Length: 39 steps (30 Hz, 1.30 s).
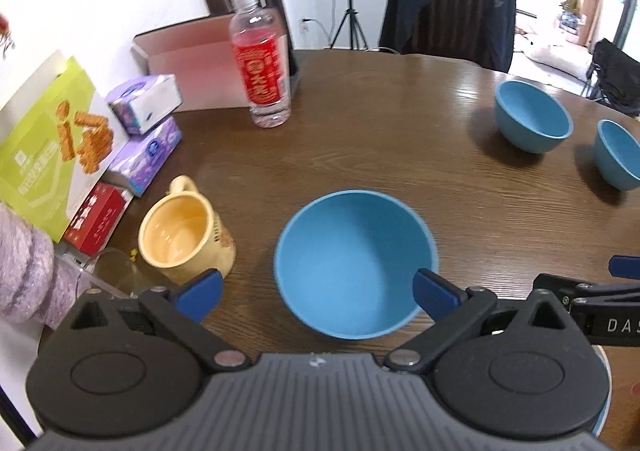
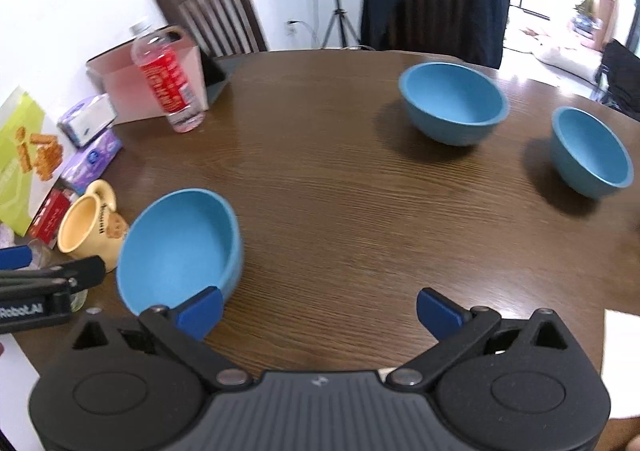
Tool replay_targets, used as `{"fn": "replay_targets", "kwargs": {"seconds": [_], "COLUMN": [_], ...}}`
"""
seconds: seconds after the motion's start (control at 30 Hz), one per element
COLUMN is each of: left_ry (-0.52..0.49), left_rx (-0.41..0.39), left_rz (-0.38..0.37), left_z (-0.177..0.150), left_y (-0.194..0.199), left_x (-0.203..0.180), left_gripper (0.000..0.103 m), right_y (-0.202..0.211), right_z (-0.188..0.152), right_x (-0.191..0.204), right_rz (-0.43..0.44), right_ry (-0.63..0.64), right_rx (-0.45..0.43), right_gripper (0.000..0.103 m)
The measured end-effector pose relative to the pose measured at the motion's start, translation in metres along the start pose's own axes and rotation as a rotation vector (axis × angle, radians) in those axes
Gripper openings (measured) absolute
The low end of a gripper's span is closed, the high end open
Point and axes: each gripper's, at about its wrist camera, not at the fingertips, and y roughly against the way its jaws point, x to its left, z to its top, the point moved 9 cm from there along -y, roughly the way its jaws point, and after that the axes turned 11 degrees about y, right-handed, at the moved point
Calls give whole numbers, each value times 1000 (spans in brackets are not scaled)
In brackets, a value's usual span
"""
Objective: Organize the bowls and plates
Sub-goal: 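Move both tools to the rim of a second blue bowl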
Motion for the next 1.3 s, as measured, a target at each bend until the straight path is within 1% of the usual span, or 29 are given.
{"fn": "replay_targets", "kwargs": {"seconds": [0.2,0.3,0.47,0.6,0.8,0.9,1.07,1.3], "left_ry": [-80,-142,-239,-304,-413,-457,-493,-498], "left_rx": [-14,-15,-47,-58,-33,-17,3,41], "left_rz": [-50,-95,-157,-192,-239,-245,-273,-284], "left_z": [8,18,48,73,101,114,136,162], "left_y": [13,18,20,12,-19,-41,-74,-121], "left_x": [-45,-75,-126,-161,-215,-236,-262,-285], "left_gripper": [103,103,103,103,103,103,103,103], "right_y": [22,31,39,38,17,3,-19,-46], "right_z": [-15,-19,-17,-8,10,19,40,66], "right_x": [-49,-75,-113,-140,-168,-181,-205,-223], "right_rz": [-74,-107,-142,-158,-195,-218,-256,-285], "right_ry": [-105,-181,-306,-395,-509,-550,-614,-663], "right_rx": [2,2,-6,-30,-25,-14,-7,-6], "right_gripper": [103,103,103,103,103,103,103,103]}}
